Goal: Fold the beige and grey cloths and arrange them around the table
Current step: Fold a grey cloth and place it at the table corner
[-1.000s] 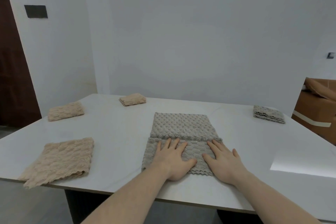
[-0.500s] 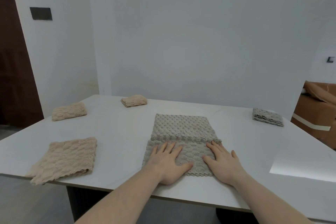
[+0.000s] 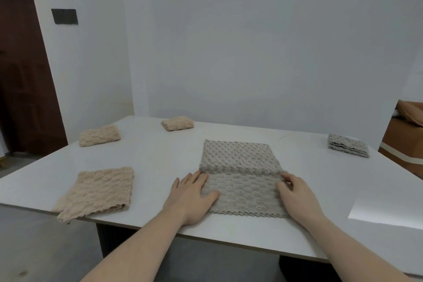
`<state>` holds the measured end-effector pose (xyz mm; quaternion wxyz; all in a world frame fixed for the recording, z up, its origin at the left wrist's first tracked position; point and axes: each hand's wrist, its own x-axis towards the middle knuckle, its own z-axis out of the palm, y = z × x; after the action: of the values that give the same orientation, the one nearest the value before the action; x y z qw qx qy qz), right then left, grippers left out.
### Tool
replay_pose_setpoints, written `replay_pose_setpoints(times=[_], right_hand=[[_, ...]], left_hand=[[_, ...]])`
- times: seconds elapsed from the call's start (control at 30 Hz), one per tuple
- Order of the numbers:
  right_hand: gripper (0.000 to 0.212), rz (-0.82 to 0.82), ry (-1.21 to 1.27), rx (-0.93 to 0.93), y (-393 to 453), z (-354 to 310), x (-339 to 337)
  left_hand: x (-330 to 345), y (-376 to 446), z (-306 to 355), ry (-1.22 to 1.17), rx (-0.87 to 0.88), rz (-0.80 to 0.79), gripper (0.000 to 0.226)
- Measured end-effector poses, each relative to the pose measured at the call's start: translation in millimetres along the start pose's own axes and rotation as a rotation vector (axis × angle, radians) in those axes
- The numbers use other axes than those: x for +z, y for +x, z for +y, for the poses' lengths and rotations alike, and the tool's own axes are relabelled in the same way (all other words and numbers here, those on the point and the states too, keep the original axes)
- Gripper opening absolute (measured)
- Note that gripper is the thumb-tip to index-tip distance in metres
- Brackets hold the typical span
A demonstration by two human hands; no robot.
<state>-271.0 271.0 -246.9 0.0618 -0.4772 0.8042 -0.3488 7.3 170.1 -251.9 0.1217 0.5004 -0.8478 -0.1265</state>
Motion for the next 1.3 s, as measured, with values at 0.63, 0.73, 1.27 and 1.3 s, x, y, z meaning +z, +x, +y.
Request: replay_pose_setpoints(times=[0.63,0.73,1.27,1.3], right_hand=[[0.016,0.061,-0.144,0.08,-5.2,-4.2,1.0],[0.01,0.07,-0.022,0.072,-6.8,-3.4,-1.1],[0.03,0.131,0.279,0.121,-22.0,-10.7,-10.9],[0.031,0.135,0.294,0.131,-23.1,-10.9,-11.5]], left_hand=[[-0.9,-2.7,-0.8,-0.013,0.007,0.101,0.064],[0.1,-2.2,-1.5,-0.025,0.002,0.106,0.066],[-1.6,-4.2,-3.4,-0.12,0.011,0.132,0.057],[-1.4,-4.5,-3.6,-0.129,0.01,0.137,0.055]])
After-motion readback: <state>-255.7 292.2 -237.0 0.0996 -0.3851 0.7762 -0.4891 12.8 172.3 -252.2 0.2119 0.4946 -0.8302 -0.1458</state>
